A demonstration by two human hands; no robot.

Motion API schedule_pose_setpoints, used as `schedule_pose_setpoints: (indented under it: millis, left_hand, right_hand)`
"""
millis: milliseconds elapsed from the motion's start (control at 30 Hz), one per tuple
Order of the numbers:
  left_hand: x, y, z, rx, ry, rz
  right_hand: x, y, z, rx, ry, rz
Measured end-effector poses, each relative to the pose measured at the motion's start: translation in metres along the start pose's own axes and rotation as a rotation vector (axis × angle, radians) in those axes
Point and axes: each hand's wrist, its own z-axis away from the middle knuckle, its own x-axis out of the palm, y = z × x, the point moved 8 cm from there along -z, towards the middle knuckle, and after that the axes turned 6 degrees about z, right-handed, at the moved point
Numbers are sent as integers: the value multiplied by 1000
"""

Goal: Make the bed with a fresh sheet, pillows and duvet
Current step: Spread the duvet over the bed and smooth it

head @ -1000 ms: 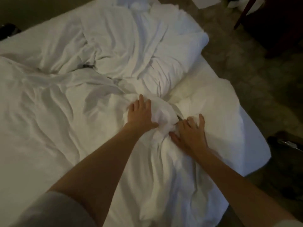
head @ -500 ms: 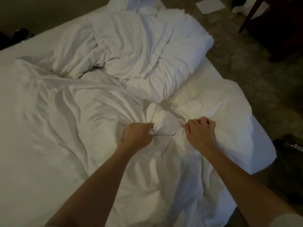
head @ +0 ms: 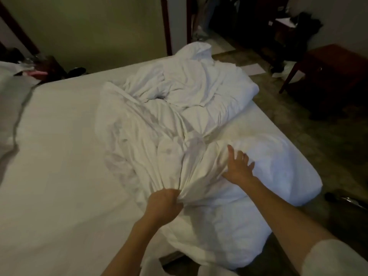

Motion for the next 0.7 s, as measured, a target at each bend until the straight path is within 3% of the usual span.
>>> schedule_pose_setpoints:
  millis: [100,200,300,467,533,600,700]
  left_hand:
    - [25,-36,67,-14,-35,44]
    - [47,-82,118,-56,-45,81]
    - [60,-118,148,-96,-43,78]
    - [72,-142,160,-60,-125,219]
    - [65,-149,151,-54,-135,394]
    - [39,-161,139,-139,-26,726]
    - [8,-171,119,-376,48,1267]
  right_hand:
    - [0,-53,50,-262,162,344]
    - [33,-98,93,-513,124,580]
    - [70,-117,124,-544,43,530]
    - [78,-132,155,-483,67,411]
    - [66,-130,161,-417,32,327]
    - [49,-138,174,-413,42,294]
    - [36,-186,220,-572,53,237]
